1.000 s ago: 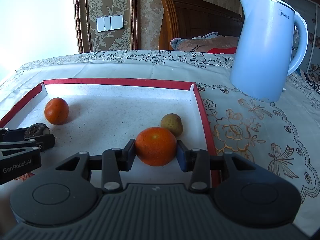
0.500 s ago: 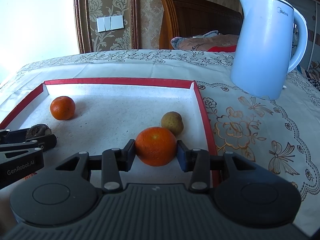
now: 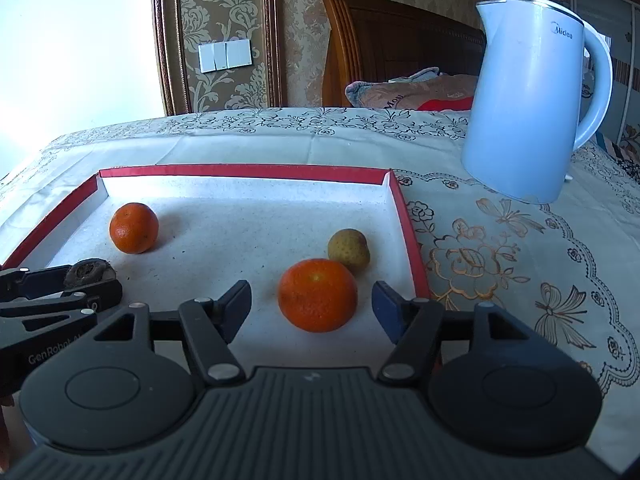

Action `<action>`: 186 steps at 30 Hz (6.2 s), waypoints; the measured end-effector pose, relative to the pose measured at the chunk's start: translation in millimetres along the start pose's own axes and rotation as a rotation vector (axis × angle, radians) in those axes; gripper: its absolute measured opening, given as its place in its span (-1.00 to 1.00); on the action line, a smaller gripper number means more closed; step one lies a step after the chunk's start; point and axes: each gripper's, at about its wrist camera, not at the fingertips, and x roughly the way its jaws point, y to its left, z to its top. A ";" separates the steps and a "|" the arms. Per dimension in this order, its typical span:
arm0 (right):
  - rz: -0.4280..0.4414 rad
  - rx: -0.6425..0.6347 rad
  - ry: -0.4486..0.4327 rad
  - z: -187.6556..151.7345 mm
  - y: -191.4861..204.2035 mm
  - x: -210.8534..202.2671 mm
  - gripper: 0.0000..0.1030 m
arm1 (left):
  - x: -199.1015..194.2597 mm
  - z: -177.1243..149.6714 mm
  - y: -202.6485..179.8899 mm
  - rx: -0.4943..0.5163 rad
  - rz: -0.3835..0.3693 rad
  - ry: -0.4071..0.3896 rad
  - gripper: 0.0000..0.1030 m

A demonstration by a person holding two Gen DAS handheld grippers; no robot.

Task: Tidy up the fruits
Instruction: 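Open the left gripper dropping the donut while the right releases the tangerine in the tray, then withdraw both tools from the tray toward the items on the tablecloth, then close the left gripper on the dark cylinder while the right grasps a green tangerine, then carry the dark cylinder with the left gripper while the right carries the green tangerine into the tray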

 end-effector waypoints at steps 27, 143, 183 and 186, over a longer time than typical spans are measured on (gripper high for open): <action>0.037 -0.027 -0.074 -29.8 -19.1 -71.2 0.55 | -55.5 -20.3 2.5 0.022 0.020 -0.103 -0.17; 0.099 -0.125 0.027 -65.4 -25.4 -76.0 0.12 | -76.5 -66.9 -24.4 0.059 -0.155 0.007 -0.11; 0.082 -0.183 -0.100 -40.0 -7.9 -87.7 -0.40 | -96.8 -42.2 -0.5 0.045 -0.110 -0.083 -0.11; 0.103 -0.182 -0.115 -25.6 -0.4 -79.6 -0.40 | -93.7 -34.2 10.9 0.008 -0.081 -0.083 -0.11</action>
